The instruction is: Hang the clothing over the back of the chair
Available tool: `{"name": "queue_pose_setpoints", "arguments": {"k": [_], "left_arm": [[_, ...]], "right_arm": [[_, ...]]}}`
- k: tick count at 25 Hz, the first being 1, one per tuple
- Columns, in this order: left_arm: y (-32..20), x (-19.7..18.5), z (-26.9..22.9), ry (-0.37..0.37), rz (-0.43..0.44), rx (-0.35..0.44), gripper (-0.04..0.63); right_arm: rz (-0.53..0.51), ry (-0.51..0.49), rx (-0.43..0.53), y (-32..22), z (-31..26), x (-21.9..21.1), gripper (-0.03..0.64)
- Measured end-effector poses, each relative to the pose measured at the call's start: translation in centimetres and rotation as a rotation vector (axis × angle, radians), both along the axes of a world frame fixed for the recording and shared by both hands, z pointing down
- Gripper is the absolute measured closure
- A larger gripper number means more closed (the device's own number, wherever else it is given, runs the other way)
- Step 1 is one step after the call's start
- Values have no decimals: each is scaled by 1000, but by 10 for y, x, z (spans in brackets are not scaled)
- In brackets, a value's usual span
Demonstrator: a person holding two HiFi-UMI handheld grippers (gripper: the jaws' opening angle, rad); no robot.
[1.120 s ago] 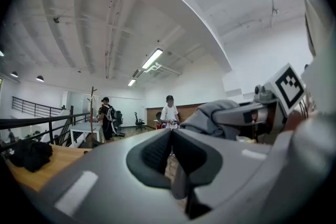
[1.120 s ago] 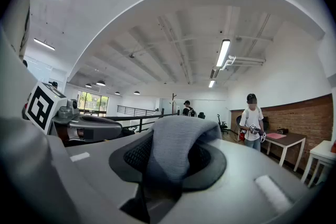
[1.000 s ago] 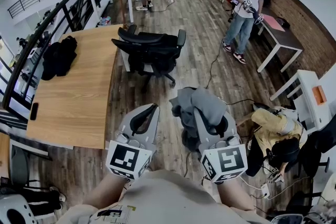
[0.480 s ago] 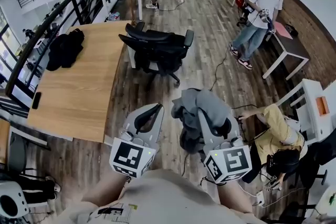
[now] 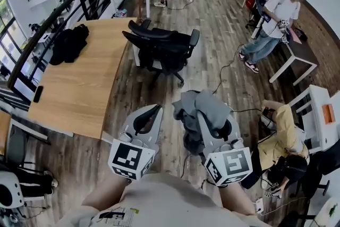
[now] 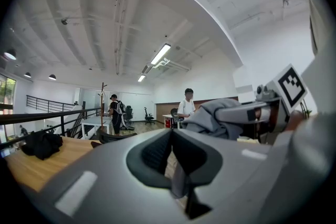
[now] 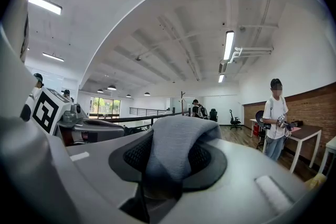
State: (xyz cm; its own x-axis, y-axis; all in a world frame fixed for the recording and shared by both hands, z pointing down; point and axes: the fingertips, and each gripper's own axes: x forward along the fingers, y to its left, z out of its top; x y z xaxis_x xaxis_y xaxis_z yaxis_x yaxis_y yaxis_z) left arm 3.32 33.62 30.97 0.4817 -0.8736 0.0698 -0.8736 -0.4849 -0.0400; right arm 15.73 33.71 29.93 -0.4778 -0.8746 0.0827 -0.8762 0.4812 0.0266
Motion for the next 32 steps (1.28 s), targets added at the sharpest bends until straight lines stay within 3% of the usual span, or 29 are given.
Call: {"name": "queue_pose_setpoints", "arguments": {"k": [18,32], "left_arm": [[4,24,10,-36,-41,15,592],[-55,38,24,-33,14,39,592]], "right_arm": [[-70,13,18,1,12,15,469],[-40,39,16,-49,33,17,468]]}}
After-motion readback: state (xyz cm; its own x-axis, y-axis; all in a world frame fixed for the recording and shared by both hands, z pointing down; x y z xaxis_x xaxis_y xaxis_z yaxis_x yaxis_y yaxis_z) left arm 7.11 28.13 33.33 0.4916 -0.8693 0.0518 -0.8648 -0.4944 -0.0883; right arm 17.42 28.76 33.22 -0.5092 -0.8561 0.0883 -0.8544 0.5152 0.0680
